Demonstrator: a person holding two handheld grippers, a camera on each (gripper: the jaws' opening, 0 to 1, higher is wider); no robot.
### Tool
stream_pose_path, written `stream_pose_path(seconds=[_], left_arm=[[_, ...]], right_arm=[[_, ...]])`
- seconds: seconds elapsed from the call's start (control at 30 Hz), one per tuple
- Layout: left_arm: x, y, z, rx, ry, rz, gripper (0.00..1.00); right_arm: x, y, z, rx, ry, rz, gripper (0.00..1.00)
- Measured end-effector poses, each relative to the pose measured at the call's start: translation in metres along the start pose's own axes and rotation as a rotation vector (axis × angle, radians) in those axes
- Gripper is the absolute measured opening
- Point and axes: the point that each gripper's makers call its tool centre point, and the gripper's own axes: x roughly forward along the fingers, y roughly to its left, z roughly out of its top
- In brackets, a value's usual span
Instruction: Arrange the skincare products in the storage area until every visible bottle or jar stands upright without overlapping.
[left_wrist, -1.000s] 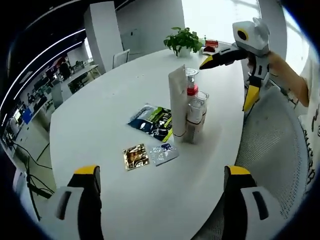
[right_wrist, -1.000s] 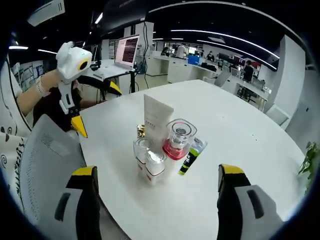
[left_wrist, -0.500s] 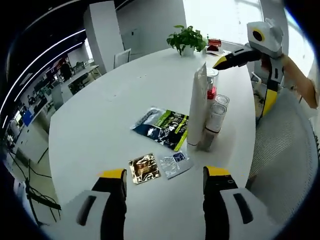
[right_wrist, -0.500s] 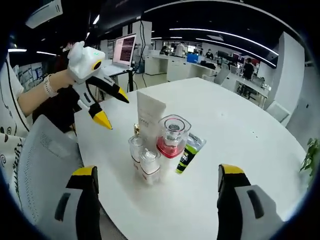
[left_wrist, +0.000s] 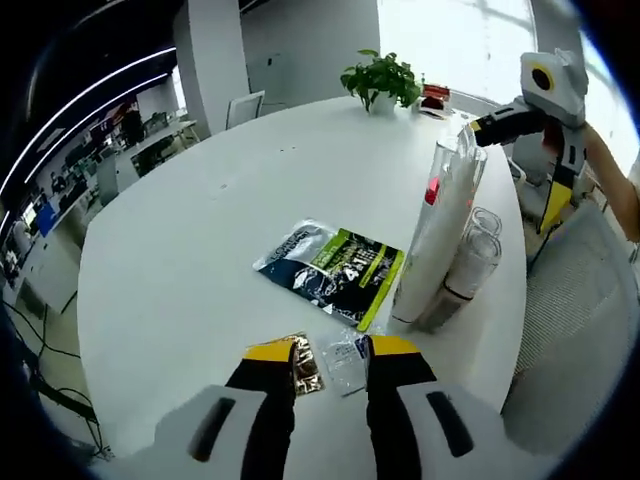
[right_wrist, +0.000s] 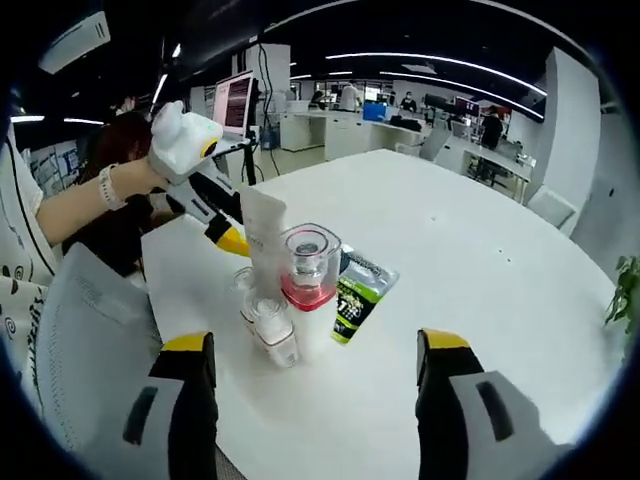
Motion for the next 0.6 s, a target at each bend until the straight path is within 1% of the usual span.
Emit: stream_pose_path(seconds=[0.07,0.13,0.17,0.23,0.27,0.3,0.33,0.37,0.47,0.53,0.57,0.6], left_arm=[[0.006,0.0,0.0,-0.008,0.004,-0.007,0.24],[0.009,-0.001,0.001,-0.012,0.002,-0.018,0.21],[0.011,0.0,0.001,-0.018,-0.001,-0.02,0.21],[0.017,0.002,0.002,-0.042,-0.005,-0.022,0.19],[0.02,0.004,0.002,-0.055,-0.006,-0.026,0.18],[0.022,0.005,0.003,-0.066,-0.006,-0.031,0.15],[0.025,0.004,0.003,-0.086,-0.008,-0.044,0.13],[0.026,0.001,0.003,-0.088,-0.009,-0.05,0.12],[0.03,-0.001,0.001,-0.1,-0.001,-0.051,0.13],[0.039,0.004,-0.001,-0.123,0.007,-0.044,0.12],[0.041,0.008,-0.001,-0.132,0.006,-0.044,0.12],[0.042,0.008,-0.002,-0.152,0.002,-0.046,0.12]], right_arm=[[0.0,-0.005,-0.003,-0.006,0.006,-0.005,0.71],[0.0,-0.014,-0.005,0.018,0.003,-0.013,0.66],[0.0,-0.016,-0.007,0.032,0.01,-0.005,0.62],[0.0,-0.026,-0.006,0.044,-0.008,-0.015,0.52],[0.001,-0.03,-0.006,0.076,-0.011,-0.01,0.51],[0.002,-0.032,-0.008,0.081,-0.005,-0.002,0.5],[0.004,-0.035,-0.008,0.076,-0.005,0.0,0.46],[0.007,-0.04,-0.009,0.08,-0.007,-0.005,0.44],[0.015,-0.046,-0.013,0.096,0.018,0.007,0.41],[0.024,-0.049,-0.015,0.098,0.037,0.012,0.38],[0.026,-0.05,-0.014,0.1,0.038,0.012,0.36],[0.031,-0.054,-0.014,0.109,0.038,0.012,0.36]])
